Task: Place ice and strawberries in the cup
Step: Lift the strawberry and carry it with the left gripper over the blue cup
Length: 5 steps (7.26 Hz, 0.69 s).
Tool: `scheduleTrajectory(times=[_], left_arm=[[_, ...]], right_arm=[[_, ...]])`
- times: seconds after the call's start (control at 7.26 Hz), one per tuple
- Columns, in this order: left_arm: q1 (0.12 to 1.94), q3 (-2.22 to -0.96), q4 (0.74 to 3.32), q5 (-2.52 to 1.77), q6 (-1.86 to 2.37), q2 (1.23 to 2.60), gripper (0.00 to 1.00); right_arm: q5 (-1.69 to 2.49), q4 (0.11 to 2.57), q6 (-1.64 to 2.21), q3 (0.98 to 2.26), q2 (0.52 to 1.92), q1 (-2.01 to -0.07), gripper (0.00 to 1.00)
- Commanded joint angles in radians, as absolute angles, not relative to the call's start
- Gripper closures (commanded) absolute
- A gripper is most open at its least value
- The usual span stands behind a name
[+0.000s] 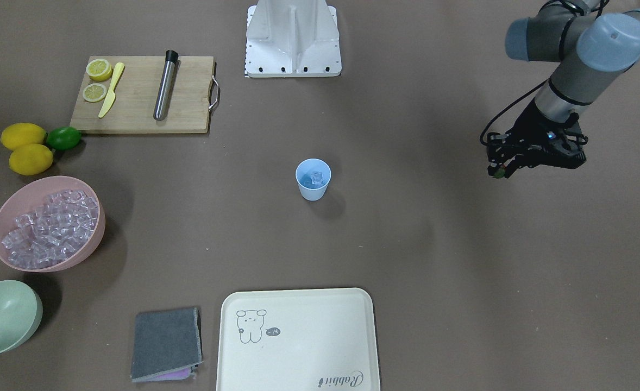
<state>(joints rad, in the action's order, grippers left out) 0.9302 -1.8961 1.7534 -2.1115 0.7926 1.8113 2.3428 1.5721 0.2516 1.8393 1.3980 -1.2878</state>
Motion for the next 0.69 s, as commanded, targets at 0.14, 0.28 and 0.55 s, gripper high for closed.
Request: scheduleTrajectory(times=[0.14, 0.28, 0.55], left_arm=[[0.82, -1.869, 1.503, -2.042, 0.899, 2.139, 1.0], [0.76, -1.847, 1.502, -1.984, 0.928, 2.198, 1.0], [0.617, -1.812, 1.506, -1.894, 1.033, 2.281, 1.0]], right_arm=[[2.342, 1.572, 0.252, 1.836, 1.391, -1.279, 0.02], [2.344, 1.572, 0.252, 1.838, 1.391, -1.279, 0.02], [2.345, 1.572, 0.252, 1.839, 1.391, -1.279, 0.02]])
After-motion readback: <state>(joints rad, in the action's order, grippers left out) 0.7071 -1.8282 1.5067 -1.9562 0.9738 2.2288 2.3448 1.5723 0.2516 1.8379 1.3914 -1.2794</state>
